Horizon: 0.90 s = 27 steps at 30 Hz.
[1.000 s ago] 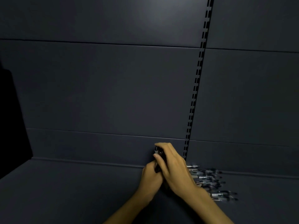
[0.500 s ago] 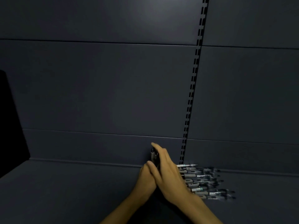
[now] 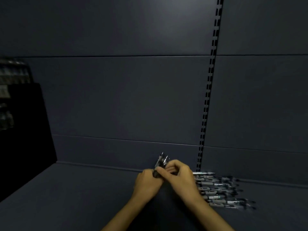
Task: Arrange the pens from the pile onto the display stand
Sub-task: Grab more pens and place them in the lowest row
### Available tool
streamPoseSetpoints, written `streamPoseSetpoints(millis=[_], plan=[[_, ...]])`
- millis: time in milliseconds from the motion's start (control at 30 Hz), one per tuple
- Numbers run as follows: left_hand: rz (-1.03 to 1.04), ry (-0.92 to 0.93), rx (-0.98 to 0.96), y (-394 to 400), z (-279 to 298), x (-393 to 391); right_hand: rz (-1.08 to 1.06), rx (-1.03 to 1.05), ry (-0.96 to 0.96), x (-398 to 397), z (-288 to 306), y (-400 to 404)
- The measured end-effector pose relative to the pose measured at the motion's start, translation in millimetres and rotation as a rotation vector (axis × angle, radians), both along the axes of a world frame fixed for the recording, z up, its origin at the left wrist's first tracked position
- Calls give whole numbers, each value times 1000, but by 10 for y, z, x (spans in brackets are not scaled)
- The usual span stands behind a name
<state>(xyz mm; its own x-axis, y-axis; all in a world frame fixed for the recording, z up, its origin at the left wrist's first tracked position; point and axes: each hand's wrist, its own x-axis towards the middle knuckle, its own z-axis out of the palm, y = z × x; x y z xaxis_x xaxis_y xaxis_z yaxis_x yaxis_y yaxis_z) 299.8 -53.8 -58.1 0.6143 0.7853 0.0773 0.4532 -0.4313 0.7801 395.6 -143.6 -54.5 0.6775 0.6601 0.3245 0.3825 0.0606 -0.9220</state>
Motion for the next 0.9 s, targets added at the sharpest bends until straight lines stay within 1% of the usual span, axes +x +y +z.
streamPoseSetpoints(millis=[167,300,433,600,733,800,900], plan=[[-22,119,114,287,87,-419,123,-5,128,-372,29,203],[-80,163,204,625,177,-817,180,31,262,-825,102,385],[-155,170,264,1020,208,-1223,131,61,351,-1386,186,674],[-264,109,250,1411,246,-1655,35,166,454,-1955,211,1022],[-301,154,306,1530,230,-1869,59,124,465,-2275,193,1112],[-315,178,301,1541,199,-1954,53,106,457,-2372,190,1121],[-278,179,273,1534,194,-2085,50,111,475,-2501,192,1130]])
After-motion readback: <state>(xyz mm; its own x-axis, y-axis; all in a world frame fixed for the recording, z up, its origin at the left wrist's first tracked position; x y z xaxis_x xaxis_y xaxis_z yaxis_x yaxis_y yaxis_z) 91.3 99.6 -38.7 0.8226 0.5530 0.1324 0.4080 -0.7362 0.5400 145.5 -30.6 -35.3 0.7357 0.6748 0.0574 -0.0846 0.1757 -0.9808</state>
